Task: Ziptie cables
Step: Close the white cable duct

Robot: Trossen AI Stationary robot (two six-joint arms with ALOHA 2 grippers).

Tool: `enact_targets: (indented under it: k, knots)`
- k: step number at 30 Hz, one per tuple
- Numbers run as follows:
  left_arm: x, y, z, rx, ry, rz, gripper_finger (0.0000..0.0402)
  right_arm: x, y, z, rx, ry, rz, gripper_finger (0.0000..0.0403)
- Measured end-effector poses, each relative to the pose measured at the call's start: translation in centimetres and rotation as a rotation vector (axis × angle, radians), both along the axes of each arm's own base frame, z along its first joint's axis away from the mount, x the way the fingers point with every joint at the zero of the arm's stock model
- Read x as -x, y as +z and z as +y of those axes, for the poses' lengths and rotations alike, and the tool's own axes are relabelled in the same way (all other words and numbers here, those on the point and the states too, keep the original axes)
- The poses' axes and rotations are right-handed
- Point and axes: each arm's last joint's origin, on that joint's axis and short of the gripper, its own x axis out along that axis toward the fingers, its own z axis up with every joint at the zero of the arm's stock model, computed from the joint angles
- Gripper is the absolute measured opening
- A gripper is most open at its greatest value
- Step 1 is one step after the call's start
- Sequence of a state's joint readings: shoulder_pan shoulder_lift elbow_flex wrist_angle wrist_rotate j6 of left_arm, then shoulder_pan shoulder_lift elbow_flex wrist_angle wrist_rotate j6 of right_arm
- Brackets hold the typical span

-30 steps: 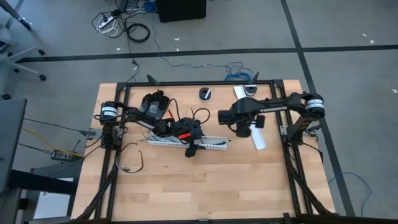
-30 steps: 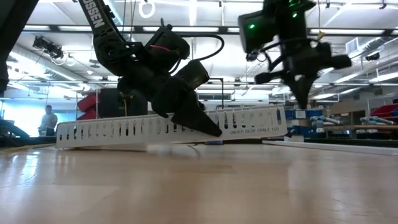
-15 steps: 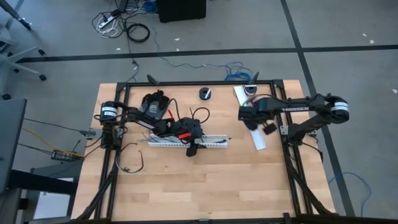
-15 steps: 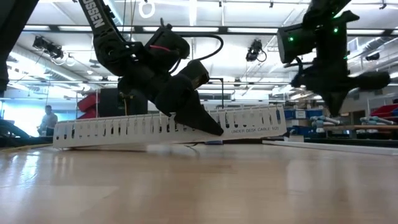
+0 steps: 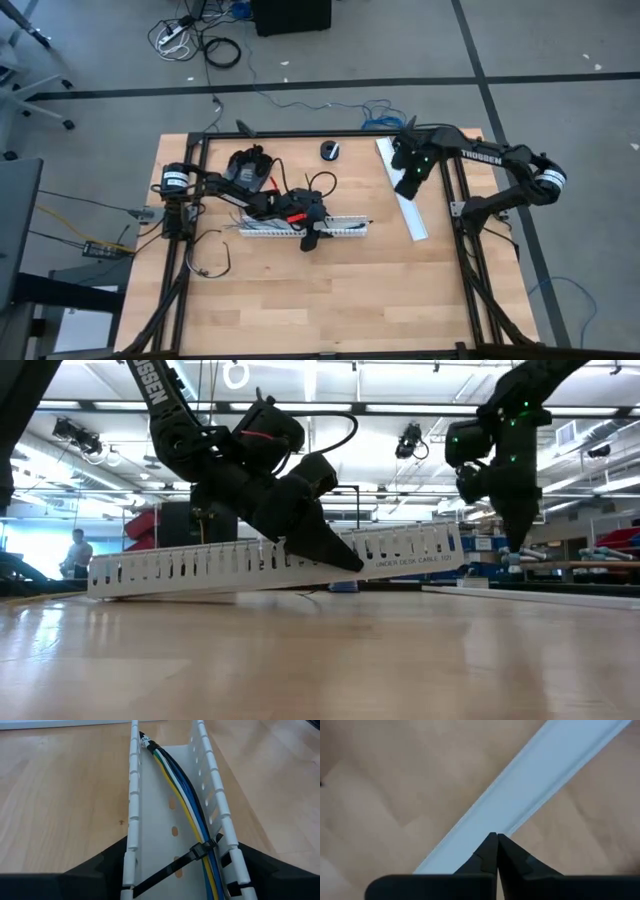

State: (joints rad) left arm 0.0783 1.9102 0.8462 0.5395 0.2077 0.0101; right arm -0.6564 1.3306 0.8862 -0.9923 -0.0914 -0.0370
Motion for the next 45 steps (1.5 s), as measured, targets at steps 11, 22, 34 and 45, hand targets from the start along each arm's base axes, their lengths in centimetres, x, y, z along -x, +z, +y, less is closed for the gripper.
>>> enact_targets:
  k: [11, 22, 34, 45]
  knots:
    - [0.0, 0.0, -0.1, -0.01, -0.008, -0.001, 0.0243, 0.1, -1.7, -2.9, 0.047, -0.218, 0.031, 0.0098]
    - [0.0, 0.0, -0.1, -0.009, -0.011, 0.003, 0.0243, -0.9, -4.6, -5.0, 0.067, -0.231, 0.079, 0.0177]
    - [0.1, -0.1, -0.1, -0.011, -0.012, 0.01, 0.0243, 0.5, -4.5, -7.3, 0.033, -0.324, -0.043, 0.0132]
    - [0.1, -0.1, -0.1, -0.011, -0.012, 0.012, 0.0243, 1.0, -5.6, -7.3, 0.061, -0.359, -0.063, 0.0128]
